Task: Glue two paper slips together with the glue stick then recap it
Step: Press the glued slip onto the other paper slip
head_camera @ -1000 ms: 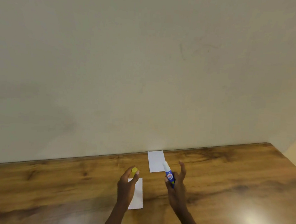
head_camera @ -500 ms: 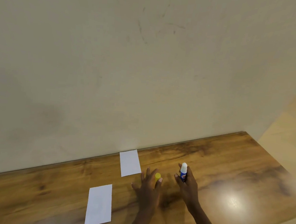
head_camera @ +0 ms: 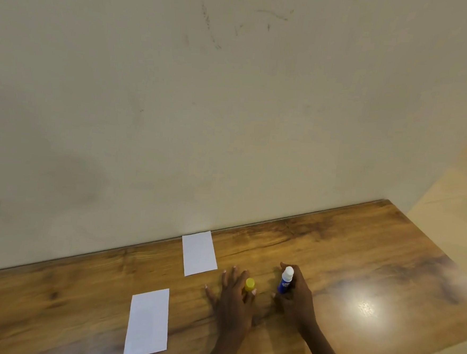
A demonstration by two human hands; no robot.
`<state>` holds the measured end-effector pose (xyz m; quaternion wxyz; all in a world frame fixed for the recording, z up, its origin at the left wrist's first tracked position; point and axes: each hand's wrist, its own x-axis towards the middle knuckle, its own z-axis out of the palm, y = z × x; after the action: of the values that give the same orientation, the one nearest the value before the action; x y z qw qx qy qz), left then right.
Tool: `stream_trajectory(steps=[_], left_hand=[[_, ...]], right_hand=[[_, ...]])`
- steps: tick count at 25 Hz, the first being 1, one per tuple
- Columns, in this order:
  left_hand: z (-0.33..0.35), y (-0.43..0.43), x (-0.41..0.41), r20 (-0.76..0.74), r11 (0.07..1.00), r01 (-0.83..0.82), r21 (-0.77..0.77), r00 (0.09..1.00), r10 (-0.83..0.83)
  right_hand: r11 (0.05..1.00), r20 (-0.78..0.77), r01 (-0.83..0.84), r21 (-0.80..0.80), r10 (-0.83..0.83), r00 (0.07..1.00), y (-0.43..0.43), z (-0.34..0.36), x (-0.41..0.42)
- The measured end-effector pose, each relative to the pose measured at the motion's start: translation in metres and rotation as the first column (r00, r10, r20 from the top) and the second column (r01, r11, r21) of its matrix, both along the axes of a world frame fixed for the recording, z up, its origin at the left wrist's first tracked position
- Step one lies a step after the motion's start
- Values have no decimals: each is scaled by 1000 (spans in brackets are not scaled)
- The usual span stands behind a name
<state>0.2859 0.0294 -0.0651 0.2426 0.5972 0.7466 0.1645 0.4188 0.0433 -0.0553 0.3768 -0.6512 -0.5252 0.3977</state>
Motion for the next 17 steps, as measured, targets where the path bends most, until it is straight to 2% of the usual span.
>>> stream_trajectory(steps=[1, 3, 5, 6, 8, 9, 10, 11, 12, 14, 17], left_hand=[[0, 0, -2, 39, 1000, 16, -10, 999, -15], [5, -1, -10, 251, 999, -45, 11, 967, 41], [10, -1, -27, 460, 970, -225, 93, 873, 158], [13, 2, -39, 487, 936, -318, 151, 848, 209], [18, 9, -69, 436, 889, -409, 204, 851, 292], [21, 14, -83, 373, 896, -406, 182, 871, 319], [22, 19, -97, 280, 919, -367, 144, 906, 318], [24, 22, -108, 166, 947, -305, 101, 943, 287], [24, 23, -116, 43, 971, -231, 65, 973, 228], [26, 21, -122, -122, 995, -98, 25, 987, 100], [25, 15, -119, -271, 997, 80, -22, 959, -83]], right_hand=[[1000, -57, 17, 12, -16, 998, -2, 5, 3], [986, -185, 149, 71, -134, 973, -10, 18, 6], [899, -150, 372, 231, -344, 927, -20, 31, -4], [839, -88, 404, 363, -401, 912, -23, 40, -16], [783, 40, 266, 562, -347, 937, -18, 51, -55], [816, 123, 142, 560, -251, 960, -13, 54, -77], [880, 199, 26, 474, -135, 971, -5, 55, -99], [946, 253, -64, 317, -19, 967, 3, 54, -120], [987, 292, -99, 127, 59, 955, 11, 47, -136], [985, 376, -53, -162, 111, 920, 23, 30, -160], [963, 398, 53, -264, 58, 916, 34, 20, -174]])
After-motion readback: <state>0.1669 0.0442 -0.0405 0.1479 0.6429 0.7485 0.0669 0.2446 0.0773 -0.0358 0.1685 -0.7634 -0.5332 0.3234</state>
